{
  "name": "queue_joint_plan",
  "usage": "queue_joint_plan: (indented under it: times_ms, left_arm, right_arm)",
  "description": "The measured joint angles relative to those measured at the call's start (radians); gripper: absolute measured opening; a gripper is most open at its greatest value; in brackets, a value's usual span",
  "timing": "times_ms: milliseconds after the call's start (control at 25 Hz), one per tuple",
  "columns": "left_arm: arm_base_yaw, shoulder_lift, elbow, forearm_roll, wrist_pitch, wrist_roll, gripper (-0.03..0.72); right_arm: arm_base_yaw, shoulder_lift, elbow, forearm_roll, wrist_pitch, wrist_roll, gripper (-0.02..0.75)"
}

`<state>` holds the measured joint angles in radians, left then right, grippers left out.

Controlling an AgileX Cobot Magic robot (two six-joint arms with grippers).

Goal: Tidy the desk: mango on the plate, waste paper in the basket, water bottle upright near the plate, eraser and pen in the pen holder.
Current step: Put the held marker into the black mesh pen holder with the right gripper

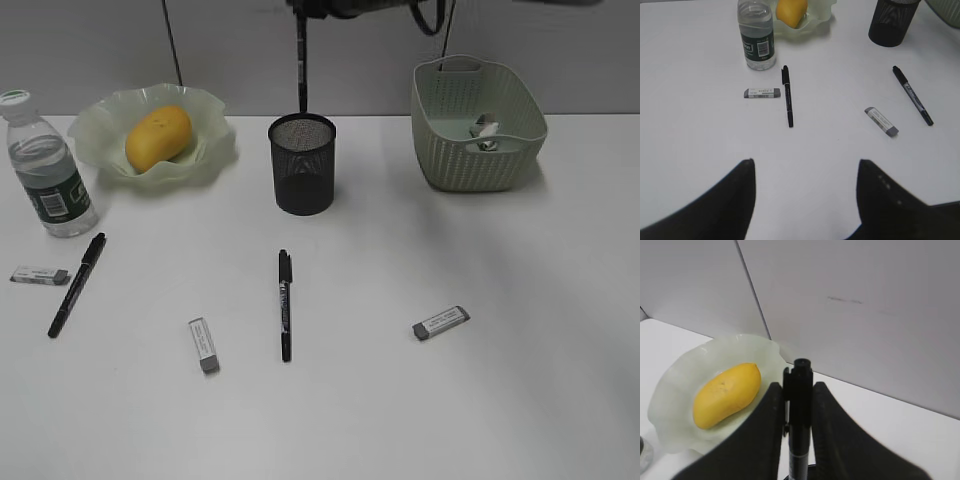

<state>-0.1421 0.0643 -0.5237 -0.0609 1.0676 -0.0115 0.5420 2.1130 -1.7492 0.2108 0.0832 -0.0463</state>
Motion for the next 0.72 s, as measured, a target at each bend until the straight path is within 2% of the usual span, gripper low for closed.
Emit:
queue_joint_plan:
  times_ms: [120,400,480,720]
  left_arm:
    - [0.0,0.0,0.0,0.0,0.0,0.0,0.481]
    - [0.0,0.0,0.0,0.0,0.0,0.0,0.481]
    - [0.0,0.0,0.0,0.0,0.0,0.0,0.481]
    - [0.0,0.0,0.0,0.0,0.0,0.0,0.481]
  right_arm:
    - [0.006,0.046,0.0,-0.031,-0.046,-0.008,0.146]
    - [0.006,0.133,0.0,-0.064,-0.05,-0.011,0.162]
    - [0.006,0.145,0.0,-0.066,-0.045,-0.011,0.209]
    - [0.006,0.15,0.0,-0.068,-0.035,-0.011,0.445]
